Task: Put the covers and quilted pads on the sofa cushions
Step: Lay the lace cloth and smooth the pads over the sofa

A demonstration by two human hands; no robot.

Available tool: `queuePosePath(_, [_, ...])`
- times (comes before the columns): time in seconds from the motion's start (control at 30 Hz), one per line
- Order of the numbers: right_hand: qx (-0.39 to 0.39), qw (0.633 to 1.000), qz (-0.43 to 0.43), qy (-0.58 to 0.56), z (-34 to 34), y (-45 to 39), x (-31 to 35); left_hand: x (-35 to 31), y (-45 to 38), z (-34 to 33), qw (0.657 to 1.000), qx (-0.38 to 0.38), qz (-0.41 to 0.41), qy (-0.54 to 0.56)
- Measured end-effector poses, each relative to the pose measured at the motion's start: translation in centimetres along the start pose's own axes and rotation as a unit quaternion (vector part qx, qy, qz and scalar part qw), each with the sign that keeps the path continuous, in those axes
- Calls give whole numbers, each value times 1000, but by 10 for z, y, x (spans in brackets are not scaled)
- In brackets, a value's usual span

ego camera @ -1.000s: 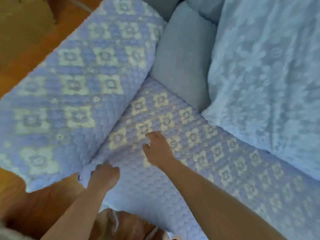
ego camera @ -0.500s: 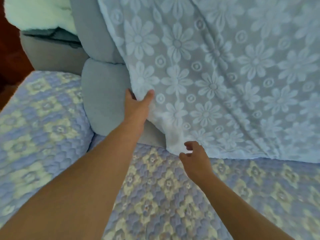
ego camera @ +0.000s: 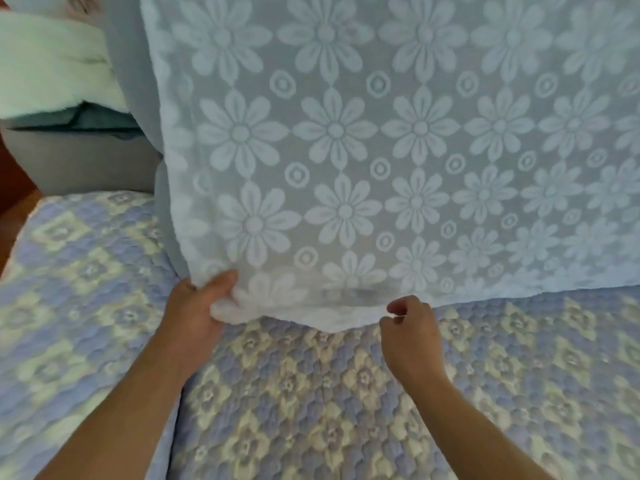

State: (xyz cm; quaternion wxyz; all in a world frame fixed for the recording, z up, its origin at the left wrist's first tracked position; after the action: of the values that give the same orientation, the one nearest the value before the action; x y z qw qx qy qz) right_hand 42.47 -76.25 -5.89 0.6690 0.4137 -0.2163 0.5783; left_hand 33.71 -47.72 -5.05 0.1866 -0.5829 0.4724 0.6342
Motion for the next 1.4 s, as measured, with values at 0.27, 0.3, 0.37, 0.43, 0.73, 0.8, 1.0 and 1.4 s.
queuePosePath(0.27, [119, 989, 16, 87, -82, 30, 62, 92, -47, 132, 895, -171, 113, -397])
queuePosePath(0.3, [122, 987, 36, 103, -89, 30, 73, 92, -49, 135, 907, -152, 125, -373])
queuePosePath(0.37, [114, 976, 109, 150, -103, 27, 102, 90, -52, 134, 936, -124, 108, -313])
queuePosePath(0.43, [82, 948, 241, 192, -120, 24, 150, 67, -57, 116, 953, -91, 44, -287])
queuePosePath(0.73, [71, 511, 653, 554, -226, 1, 344, 10, -89, 35, 948, -86, -101, -290])
queuePosePath(0.8, [116, 404, 582, 696, -223, -13, 350, 14, -76, 45, 954, -82, -110, -266])
queuePosePath(1.0, [217, 297, 461, 808, -218, -16, 373, 45, -66, 106, 919, -173, -137, -327])
queuePosePath(1.4, [97, 495, 770, 390, -234, -37, 368, 17, -57, 104, 695, -138, -299, -639])
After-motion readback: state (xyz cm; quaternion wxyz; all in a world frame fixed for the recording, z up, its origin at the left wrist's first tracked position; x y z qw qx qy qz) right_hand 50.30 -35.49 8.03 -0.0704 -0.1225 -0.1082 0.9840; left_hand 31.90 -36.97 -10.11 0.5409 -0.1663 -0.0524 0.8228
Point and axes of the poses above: each hand's wrist, its own y-axis away from the middle knuckle, its own z-axis out of the back of the hand, x = y × z, the point moved 4 cm from there along -y, towards the middle knuckle, and after that the axes turned 7 degrees about -y, right-handed, at the moved point
